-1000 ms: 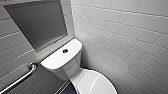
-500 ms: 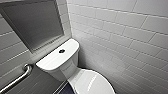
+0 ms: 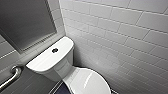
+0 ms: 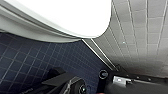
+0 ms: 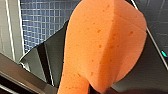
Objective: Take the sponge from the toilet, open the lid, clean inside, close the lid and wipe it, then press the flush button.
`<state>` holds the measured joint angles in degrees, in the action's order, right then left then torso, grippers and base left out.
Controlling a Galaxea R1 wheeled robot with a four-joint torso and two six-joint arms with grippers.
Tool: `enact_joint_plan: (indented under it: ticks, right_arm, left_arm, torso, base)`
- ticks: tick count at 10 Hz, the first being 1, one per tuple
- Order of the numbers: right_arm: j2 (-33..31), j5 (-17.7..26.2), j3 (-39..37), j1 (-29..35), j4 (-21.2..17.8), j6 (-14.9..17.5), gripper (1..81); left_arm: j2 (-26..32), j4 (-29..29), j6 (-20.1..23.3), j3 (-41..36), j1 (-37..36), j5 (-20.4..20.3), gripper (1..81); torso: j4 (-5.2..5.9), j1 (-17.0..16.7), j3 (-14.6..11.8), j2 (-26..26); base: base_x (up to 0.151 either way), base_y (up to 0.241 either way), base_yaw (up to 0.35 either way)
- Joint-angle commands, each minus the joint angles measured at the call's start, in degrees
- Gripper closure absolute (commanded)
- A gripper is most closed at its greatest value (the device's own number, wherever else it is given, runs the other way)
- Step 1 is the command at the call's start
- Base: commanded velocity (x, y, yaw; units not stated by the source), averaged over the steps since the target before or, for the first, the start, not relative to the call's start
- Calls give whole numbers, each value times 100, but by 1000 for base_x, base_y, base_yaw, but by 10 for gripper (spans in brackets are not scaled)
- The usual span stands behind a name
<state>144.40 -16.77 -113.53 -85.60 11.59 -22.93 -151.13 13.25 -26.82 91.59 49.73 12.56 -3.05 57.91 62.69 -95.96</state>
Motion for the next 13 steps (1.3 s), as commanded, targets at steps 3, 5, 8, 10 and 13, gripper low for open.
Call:
enact_joint_plan:
  ticks: [3, 5, 8, 10, 13]
  right_arm:
    - [320, 298, -843, -735, 116, 8, 811]
    - [548, 298, -1010, -841, 133, -1, 811]
    - [751, 289, -1284, -885, 133, 8, 811]
    - [839, 289, -1293, -876, 124, 8, 811]
    - [865, 298, -1284, -867, 124, -1, 811]
  left_arm:
    - [-443, -112, 19, -152, -477, 274, 10]
    - [-672, -225, 19, 8, -468, 274, 10]
    - [-929, -508, 19, 290, -468, 221, 10]
    - [-1033, -499, -147, 612, -529, 142, 10]
    - [-1342, -481, -166, 1239, -529, -104, 10]
  torso:
    - [0, 0, 2, 0]
    - [0, 0, 2, 0]
    - [0, 0, 2, 0]
    - [0, 0, 2, 0]
    - [0, 0, 2, 0]
  base:
    - [0, 0, 0]
    - [0, 0, 0]
    - [0, 0, 0]
    - [0, 0, 0]
    - [0, 0, 0]
